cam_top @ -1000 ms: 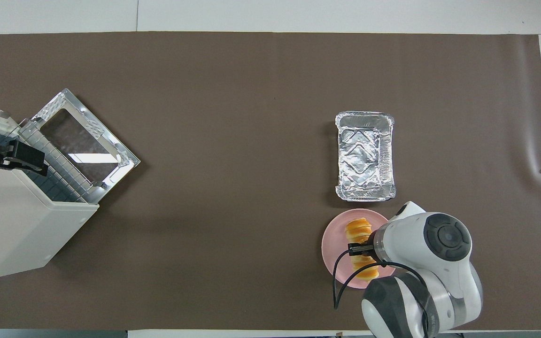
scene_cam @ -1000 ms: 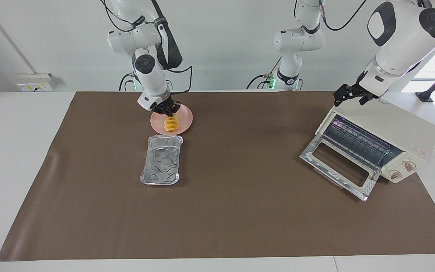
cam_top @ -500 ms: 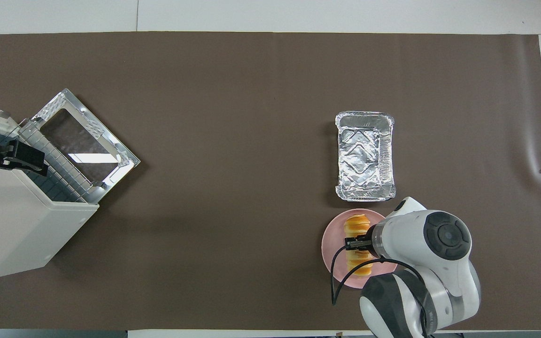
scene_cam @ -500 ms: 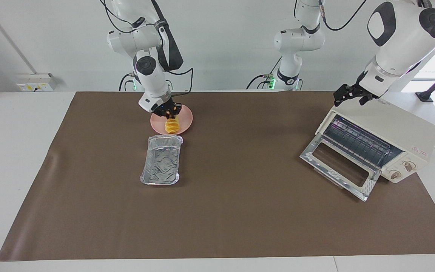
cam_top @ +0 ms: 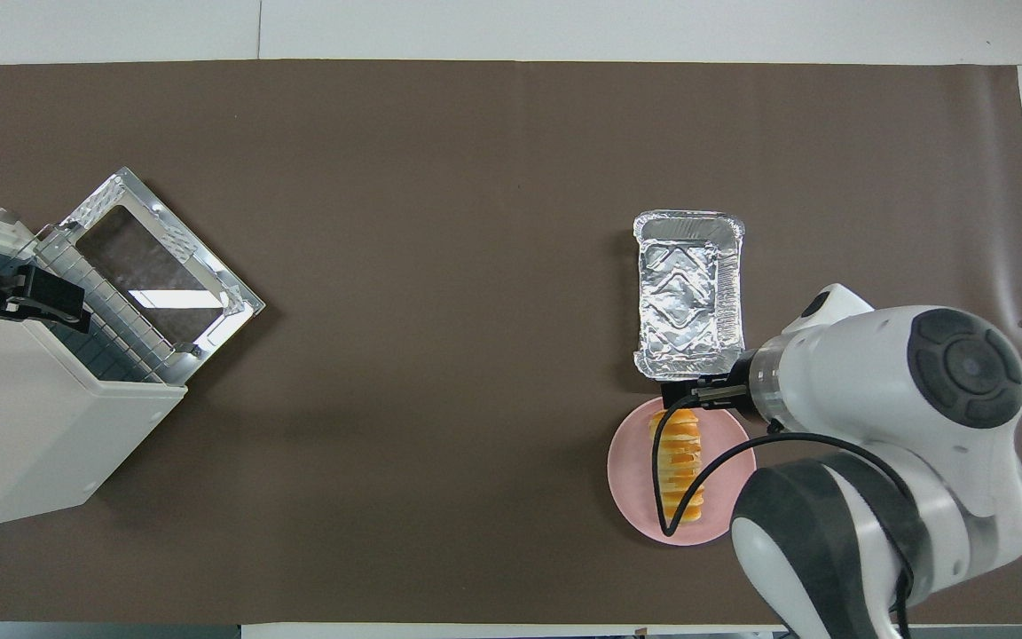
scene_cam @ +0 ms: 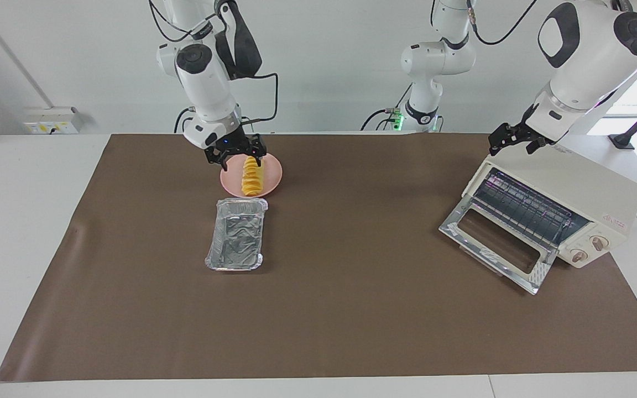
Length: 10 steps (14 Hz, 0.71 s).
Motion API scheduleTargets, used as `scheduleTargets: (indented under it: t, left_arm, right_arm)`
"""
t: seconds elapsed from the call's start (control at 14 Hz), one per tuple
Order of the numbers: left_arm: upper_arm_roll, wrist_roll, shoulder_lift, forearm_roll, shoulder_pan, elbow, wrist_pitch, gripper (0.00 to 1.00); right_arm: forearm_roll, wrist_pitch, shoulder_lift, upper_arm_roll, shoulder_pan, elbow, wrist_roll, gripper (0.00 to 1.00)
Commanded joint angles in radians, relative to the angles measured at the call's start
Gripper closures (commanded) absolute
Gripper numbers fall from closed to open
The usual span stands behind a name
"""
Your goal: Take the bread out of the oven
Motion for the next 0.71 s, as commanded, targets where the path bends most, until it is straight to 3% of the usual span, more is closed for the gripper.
scheduleTargets:
  t: [0.0, 0.29, 0.64]
  left_arm:
    - [-0.002, 0.0, -0.019, 0.017, 0.004, -0.012, 0.012, 0.0]
    - [-0.002, 0.0, -0.019, 0.017, 0.004, -0.012, 0.012, 0.0]
    - [-0.002, 0.0, -0.019, 0.017, 0.003, -0.012, 0.012, 0.0]
  right_arm:
    - [-0.026, -0.076, 0.017, 0.006, -0.076, 0.107, -0.074, 0.0]
    - [-0.117, -0.273, 0.108, 0.006, -0.142, 0.352, -0.119, 0.0]
    - [-0.188, -0.36, 0.156, 0.006, -0.165, 0.512, -0.116, 0.0]
